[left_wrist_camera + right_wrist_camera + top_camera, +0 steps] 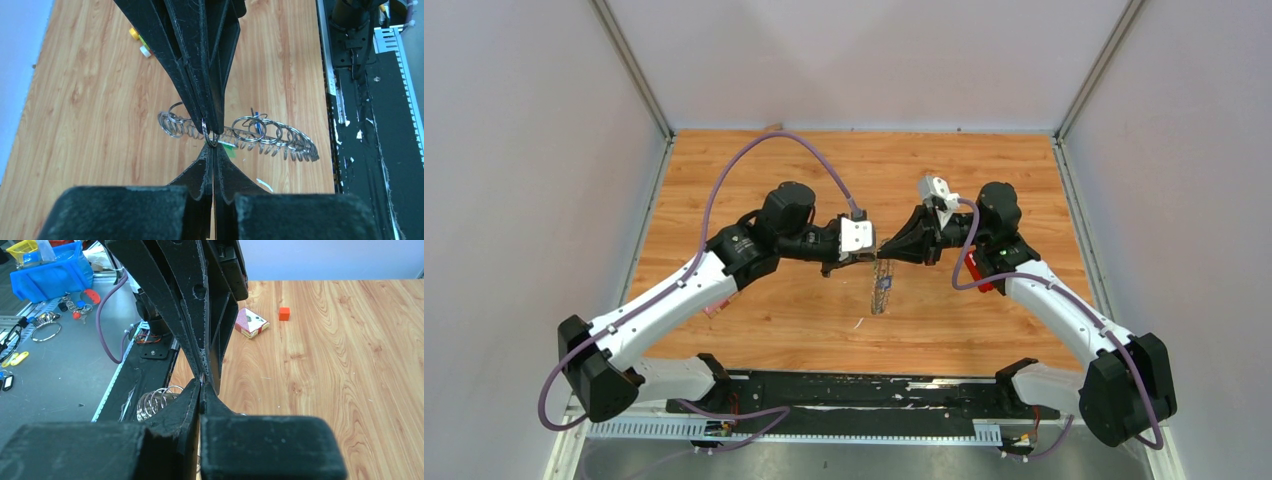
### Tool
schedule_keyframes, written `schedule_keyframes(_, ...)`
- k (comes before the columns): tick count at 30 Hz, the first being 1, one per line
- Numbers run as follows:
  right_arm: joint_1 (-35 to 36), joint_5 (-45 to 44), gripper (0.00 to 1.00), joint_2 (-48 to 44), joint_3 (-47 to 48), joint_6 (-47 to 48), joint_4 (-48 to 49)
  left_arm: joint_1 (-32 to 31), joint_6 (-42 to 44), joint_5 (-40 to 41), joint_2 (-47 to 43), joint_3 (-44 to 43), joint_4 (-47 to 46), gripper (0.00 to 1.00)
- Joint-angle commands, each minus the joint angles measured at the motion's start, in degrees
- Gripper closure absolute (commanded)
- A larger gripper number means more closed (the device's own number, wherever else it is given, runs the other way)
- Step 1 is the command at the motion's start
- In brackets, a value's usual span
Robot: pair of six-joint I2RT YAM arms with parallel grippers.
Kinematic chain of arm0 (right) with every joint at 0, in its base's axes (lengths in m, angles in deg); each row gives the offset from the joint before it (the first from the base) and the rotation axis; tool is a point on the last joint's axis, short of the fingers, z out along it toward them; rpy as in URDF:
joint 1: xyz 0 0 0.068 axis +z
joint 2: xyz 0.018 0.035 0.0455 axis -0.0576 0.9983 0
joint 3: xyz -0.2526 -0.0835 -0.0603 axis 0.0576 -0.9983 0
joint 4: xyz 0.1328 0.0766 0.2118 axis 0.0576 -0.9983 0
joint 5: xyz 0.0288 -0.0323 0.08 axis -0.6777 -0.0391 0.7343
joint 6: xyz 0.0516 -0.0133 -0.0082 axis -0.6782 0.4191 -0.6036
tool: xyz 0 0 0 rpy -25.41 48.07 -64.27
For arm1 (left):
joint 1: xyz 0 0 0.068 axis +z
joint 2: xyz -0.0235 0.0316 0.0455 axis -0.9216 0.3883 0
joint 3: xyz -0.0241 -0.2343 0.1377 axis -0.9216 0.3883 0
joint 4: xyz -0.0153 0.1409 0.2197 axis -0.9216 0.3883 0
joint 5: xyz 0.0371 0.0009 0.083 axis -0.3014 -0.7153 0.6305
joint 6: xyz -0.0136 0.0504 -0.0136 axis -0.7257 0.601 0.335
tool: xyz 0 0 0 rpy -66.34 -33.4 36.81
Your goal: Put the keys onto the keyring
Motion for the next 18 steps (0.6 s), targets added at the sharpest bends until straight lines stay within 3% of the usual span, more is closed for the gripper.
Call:
schedule_keyframes(1,-0.10,-0.58,1.00,-1.02,0.47,-1.07,4.50,0.05,-1.28,-1.94,0.98,-2.98,-0.79,1.00)
schedule_keyframes(12,0.67,0.42,1.00,-0.28,-0.12,-1.94,6.23,0.11,-0.66,-2.47,2.41,-3.68,-1.48,1.00)
schedule_keyframes(18,1.71,1.17,1.00,0.20,-0.03,-1.07,6.00,0.13,2.02,-7.32,3.15,-3.85,-0.57,1.00)
